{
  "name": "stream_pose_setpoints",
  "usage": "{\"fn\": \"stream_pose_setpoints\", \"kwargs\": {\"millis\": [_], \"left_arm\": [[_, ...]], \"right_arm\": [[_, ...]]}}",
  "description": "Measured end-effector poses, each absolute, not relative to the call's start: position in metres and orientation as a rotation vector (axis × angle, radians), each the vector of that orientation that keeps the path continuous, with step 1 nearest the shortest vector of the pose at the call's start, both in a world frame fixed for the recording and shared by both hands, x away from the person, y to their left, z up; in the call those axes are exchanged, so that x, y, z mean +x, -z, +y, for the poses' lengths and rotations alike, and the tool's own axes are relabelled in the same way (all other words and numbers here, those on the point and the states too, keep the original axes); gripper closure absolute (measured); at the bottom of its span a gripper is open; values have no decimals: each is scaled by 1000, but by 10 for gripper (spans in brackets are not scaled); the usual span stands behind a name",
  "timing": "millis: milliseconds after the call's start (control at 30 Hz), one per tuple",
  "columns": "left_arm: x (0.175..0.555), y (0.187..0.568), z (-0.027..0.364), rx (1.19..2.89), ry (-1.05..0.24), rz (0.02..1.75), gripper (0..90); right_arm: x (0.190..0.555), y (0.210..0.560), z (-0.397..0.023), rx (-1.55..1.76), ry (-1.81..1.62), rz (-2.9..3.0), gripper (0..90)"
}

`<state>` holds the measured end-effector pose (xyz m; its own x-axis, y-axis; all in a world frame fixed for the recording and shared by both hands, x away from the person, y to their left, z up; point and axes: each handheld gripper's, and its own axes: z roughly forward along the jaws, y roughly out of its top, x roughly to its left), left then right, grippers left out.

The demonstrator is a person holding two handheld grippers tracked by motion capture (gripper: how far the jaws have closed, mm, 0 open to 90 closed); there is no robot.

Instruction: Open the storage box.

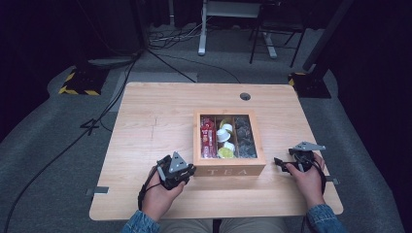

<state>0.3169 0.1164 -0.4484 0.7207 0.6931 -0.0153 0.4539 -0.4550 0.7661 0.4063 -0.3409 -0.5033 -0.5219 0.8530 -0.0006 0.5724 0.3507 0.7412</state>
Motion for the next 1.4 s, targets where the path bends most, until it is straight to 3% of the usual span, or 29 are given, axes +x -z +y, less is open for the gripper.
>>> {"fn": "stream_pose_setpoints", "kwargs": {"millis": [167,400,533,633,900,1400], "left_arm": [[320,443,115,2137,-395,849,794],[325,436,114,2146,-366,843,773],[327,429,115,2138,-369,837,770],[327,426,114,2136,-374,837,770],[329,423,115,2122,-371,833,770],[331,420,113,2120,-385,840,768]], "right_arm": [[401,499,-345,1284,-1011,2262,201],[371,453,-338,1127,-1129,2266,219],[362,445,-328,1085,-1112,2325,238],[357,443,-322,1085,-1123,2350,284],[352,429,-299,1001,-1238,2333,322],[364,434,-267,916,-1199,2367,371]]}}
